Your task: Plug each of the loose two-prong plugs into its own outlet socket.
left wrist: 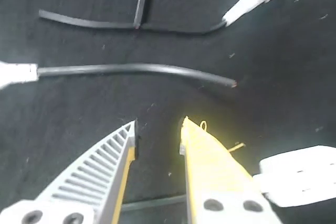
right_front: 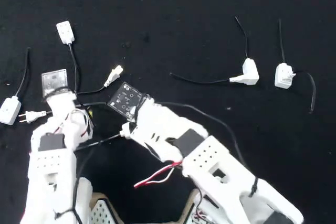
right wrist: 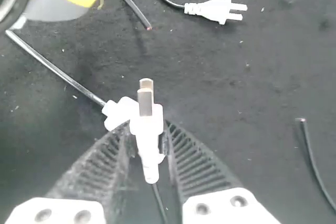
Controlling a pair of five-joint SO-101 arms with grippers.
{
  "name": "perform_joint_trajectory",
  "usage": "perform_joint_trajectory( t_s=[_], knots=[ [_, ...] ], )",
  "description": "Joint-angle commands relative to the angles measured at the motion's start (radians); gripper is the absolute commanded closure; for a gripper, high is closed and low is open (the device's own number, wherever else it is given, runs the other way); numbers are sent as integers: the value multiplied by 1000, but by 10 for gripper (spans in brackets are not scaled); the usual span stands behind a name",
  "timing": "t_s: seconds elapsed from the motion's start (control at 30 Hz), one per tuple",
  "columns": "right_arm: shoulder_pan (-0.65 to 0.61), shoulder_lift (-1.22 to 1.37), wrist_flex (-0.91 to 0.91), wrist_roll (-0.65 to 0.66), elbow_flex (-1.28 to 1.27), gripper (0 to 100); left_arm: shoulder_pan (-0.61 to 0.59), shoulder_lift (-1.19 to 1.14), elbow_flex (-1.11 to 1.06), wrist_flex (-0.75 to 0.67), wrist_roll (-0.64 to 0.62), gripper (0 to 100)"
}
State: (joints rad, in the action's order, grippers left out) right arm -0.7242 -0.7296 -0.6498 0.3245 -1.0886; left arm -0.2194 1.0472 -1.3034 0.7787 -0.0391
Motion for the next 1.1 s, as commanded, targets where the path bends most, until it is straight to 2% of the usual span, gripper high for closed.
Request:
perform_joint_trajectory(
  t_s=[0.0, 0.1, 0.23, 0.4, 0.67, 1.0, 1.07],
  knots=[
    [-26, 44, 61, -25, 28, 988, 61, 121, -15, -37, -9, 855],
    [-26, 51, 83, -52, 27, 988, 116, 222, -33, -49, -9, 855],
    [-9, 42, 143, -190, -27, 988, 196, 359, -71, -51, -9, 855],
    [-25, -7, 238, -192, -124, 988, 282, 520, -168, -52, -11, 855],
    [-64, -24, 279, -201, -160, 988, 297, 775, -303, -41, -8, 855],
    [-129, -30, 273, -198, -166, 988, 337, 772, -317, -44, 2, 852],
    [-130, -31, 273, -198, -162, 988, 325, 772, -326, -48, 48, 853]
  ],
)
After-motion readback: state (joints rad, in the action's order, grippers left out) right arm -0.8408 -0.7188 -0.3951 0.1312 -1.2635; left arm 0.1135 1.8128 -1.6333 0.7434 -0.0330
